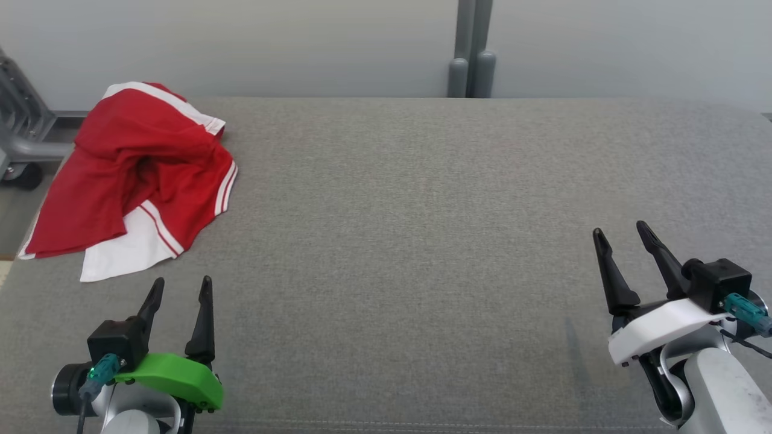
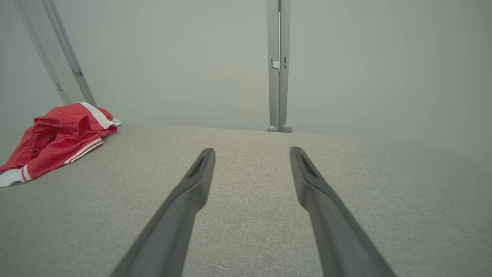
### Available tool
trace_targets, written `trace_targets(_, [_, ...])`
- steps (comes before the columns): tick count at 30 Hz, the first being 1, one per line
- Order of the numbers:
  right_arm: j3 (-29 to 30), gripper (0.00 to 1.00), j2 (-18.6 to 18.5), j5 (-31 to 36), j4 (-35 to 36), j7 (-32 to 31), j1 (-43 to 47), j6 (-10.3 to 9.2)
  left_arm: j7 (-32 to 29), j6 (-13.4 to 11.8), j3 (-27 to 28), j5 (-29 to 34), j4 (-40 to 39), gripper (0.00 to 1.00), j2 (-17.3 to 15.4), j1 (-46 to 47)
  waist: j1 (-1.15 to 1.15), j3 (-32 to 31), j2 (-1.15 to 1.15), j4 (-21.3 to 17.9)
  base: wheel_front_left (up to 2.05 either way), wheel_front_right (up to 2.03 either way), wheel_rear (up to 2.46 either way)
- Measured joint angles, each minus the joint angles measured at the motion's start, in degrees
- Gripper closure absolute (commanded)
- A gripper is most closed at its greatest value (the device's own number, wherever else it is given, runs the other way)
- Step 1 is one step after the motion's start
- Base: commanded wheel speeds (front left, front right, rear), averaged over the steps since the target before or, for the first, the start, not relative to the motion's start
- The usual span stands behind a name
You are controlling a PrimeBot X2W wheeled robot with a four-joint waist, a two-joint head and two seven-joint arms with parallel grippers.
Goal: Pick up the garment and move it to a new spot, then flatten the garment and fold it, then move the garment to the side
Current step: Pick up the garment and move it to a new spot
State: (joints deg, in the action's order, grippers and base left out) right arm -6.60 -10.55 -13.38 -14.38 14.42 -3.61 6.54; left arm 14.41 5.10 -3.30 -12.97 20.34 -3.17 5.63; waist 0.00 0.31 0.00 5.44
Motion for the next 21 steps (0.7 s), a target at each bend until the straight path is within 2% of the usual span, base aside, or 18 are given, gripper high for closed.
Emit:
trace_targets(5, [-1.9, 0.0, 0.9, 0.5, -0.1, 0.0, -1.6, 0.02, 0.0, -0.1, 2.3, 0.0, 0.0, 0.0, 0.0, -0.2, 0.0, 0.0, 0.0, 4.4, 0.0, 0.0, 0.0])
trace_targets(14, [-2.0, 0.0, 1.0, 0.9, -0.1, 0.0, -1.8, 0.2, 0.0, 0.0, 3.2, 0.1, 0.1, 0.0, 0.1, -0.4, 0.0, 0.1, 0.0, 11.4, 0.0, 0.0, 0.0])
trace_targets(21, [-3.4, 0.0, 1.2, 1.9, -0.1, 0.0, -2.5, 0.51, 0.0, 0.0, 5.4, 0.0, -0.5, 0.0, 0.1, -0.5, 0.0, 1.0, 0.0, 14.5, 0.0, 0.0, 0.0])
